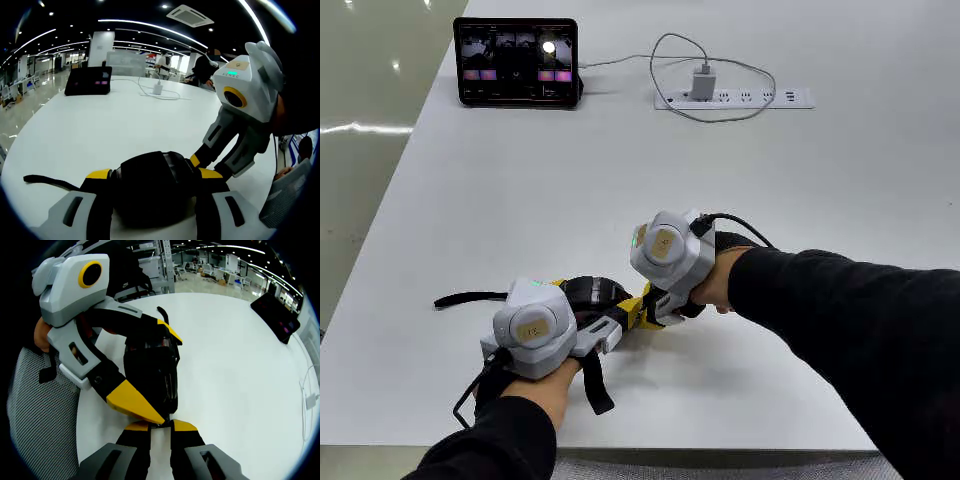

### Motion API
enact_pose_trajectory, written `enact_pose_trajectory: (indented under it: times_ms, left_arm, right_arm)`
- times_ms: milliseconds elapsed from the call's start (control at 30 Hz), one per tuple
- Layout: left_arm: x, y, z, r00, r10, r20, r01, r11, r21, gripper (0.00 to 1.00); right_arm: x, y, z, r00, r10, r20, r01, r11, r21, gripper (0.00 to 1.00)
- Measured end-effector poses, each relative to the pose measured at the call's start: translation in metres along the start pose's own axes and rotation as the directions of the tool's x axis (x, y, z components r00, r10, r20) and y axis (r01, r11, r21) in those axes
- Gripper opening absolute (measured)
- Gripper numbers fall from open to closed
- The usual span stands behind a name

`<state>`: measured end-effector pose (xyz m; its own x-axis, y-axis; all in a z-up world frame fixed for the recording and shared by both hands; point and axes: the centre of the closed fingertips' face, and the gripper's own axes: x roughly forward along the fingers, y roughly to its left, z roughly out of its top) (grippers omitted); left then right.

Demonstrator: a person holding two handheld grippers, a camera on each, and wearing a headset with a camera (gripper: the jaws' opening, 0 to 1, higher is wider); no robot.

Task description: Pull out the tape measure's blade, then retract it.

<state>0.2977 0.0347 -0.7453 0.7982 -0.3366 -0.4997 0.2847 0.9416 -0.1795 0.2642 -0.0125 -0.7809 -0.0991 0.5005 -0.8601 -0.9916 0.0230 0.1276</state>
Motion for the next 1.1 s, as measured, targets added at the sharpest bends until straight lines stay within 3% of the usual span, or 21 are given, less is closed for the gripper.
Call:
enact_pose_trajectory:
  times_ms: [733,1100]
  left_arm:
    - [-0.001,-0.001,0.000,0.9998,0.011,-0.017,-0.010,1.000,0.028,0.63]
    - [-0.006,-0.001,0.003,0.9993,0.006,-0.036,-0.005,1.000,0.025,0.60]
  right_arm:
    - [0.000,-0.001,0.001,0.9992,-0.038,0.014,0.038,0.998,-0.041,0.14]
    - [-0.010,-0.003,-0.005,0.9981,-0.060,0.013,0.060,0.998,-0.036,0.15]
